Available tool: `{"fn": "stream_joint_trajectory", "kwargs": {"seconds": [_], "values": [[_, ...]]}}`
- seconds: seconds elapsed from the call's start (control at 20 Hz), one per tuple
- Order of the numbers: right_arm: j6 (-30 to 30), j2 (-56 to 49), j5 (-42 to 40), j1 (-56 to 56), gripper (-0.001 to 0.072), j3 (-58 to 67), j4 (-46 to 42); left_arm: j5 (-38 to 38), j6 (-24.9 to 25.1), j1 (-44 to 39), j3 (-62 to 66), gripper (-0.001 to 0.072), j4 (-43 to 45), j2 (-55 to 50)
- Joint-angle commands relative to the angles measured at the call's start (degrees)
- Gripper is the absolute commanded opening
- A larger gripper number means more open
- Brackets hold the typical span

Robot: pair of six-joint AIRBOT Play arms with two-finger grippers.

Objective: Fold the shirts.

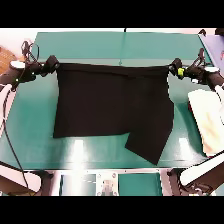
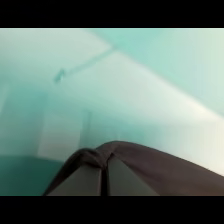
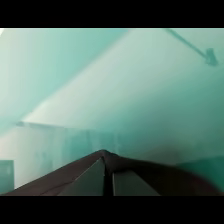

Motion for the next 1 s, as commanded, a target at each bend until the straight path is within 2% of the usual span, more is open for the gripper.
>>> {"fn": "stream_joint_trajectory", "kwargs": {"seconds": [0.0,0.2,0.35,0.5,0.75,0.9,0.95], "values": [[1.18,-1.75,-0.46,0.15,0.0018,5.11,0.22,2.95,2.27,0.00,1.33,0.0023,-0.09,-0.42],[1.16,-1.75,-3.37,0.44,0.0017,5.27,0.26,3.32,3.61,0.00,1.33,0.0023,-0.17,-0.52],[1.18,-1.75,-1.31,0.33,0.0017,5.25,0.17,1.86,3.87,0.00,1.33,0.0023,0.15,-0.52],[1.49,-1.75,6.12,-1.07,0.0016,5.22,-3.72,-4.61,4.57,0.02,1.33,0.0023,7.32,-0.52],[4.20,-1.11,23.28,-5.01,0.0015,5.01,-14.38,-18.75,2.84,0.02,1.33,0.0023,18.18,-0.52],[6.16,0.00,26.21,-5.49,0.0015,1.99,-23.15,-22.91,0.13,-0.02,1.31,0.0023,23.06,-0.52],[6.14,0.02,25.94,-5.46,0.0015,0.68,-23.67,-22.86,0.04,0.00,0.94,0.0023,23.34,-0.52]]}}
